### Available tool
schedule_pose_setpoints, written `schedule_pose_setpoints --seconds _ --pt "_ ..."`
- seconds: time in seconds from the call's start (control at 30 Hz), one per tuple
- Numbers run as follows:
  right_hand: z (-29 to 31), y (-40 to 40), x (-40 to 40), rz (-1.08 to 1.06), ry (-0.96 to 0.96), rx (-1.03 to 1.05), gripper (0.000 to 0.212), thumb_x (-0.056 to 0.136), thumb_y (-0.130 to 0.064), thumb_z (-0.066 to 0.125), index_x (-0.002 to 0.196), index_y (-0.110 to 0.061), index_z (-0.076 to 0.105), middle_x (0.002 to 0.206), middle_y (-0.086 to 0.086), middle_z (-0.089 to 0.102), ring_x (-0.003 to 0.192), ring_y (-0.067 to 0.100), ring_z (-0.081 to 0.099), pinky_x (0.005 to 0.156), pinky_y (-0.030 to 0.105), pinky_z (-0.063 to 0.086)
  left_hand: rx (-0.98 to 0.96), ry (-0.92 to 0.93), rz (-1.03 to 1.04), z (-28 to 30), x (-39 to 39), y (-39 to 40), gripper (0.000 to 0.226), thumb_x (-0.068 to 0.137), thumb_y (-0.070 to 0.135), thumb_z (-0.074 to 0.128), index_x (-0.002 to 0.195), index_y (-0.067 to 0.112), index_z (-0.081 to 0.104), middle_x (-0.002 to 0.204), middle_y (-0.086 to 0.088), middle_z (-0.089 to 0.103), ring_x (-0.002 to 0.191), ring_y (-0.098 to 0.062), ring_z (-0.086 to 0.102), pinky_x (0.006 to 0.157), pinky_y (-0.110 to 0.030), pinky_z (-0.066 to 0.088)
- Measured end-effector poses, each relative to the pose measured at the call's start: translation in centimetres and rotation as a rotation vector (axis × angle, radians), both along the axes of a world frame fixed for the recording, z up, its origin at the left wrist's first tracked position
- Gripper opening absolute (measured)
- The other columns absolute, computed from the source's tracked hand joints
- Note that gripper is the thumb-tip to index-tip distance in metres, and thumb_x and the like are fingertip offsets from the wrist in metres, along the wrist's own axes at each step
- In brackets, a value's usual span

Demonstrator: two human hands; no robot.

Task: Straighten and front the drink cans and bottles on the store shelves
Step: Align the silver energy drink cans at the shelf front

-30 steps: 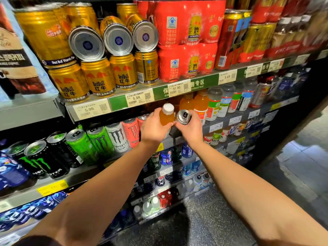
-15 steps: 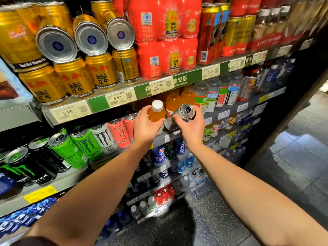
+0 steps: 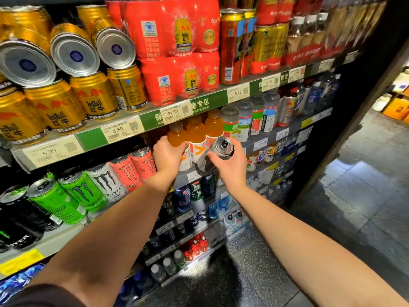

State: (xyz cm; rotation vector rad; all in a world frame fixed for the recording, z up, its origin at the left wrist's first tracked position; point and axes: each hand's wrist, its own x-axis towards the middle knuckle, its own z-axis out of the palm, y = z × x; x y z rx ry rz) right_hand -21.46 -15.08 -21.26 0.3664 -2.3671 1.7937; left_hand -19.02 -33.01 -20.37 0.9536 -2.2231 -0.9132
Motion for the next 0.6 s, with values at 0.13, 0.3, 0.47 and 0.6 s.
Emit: schedule_pose_setpoints --seconds 0.13,0.3,0.47,0.6 --pt "-0.2 -0.8 0.4 0.028 0.003 0.015 0.061 0.073 -0.041 0.082 0.125 -0.024 0.054 0.122 -0.011 0.057 0.114 0.006 0.051 0.1 0.022 0.04 0.097 0.125 -0.148 -0.8 2.1 0.2 0.047 0.081 0.029 0.08 0.119 0.008 0.063 0.085 0.011 0.064 0.079 -0.011 0.062 0.08 -0.034 0.057" --pt "0.0 -2.6 1.8 0.081 0.022 0.02 0.057 0.073 -0.039 0.083 0.121 -0.028 0.053 0.116 -0.016 0.056 0.108 0.0 0.05 0.092 0.013 0.038 0.181 0.276 -0.238 -2.2 6.1 0.8 0.036 0.09 0.012 0.069 0.126 0.009 0.065 0.101 0.007 0.069 0.094 -0.007 0.067 0.09 -0.027 0.057" --pt "0.2 -5.0 3.6 0.108 0.008 0.032 0.06 0.074 -0.036 0.083 0.124 -0.024 0.052 0.114 -0.013 0.053 0.109 0.004 0.048 0.093 0.018 0.037 0.003 0.222 -0.226 -2.8 10.0 -1.2 0.017 0.089 0.012 0.069 0.104 0.01 0.074 0.091 0.001 0.071 0.077 -0.013 0.066 0.078 -0.028 0.057" --pt "-0.3 -7.1 5.2 0.114 -0.01 0.059 0.067 0.07 -0.051 0.079 0.125 -0.022 0.054 0.121 -0.006 0.059 0.116 0.014 0.054 0.101 0.035 0.045 -0.06 0.213 -0.194 -2.6 12.7 -3.5 0.015 0.088 0.016 0.071 0.102 0.011 0.075 0.095 -0.001 0.073 0.081 -0.013 0.066 0.078 -0.014 0.052"
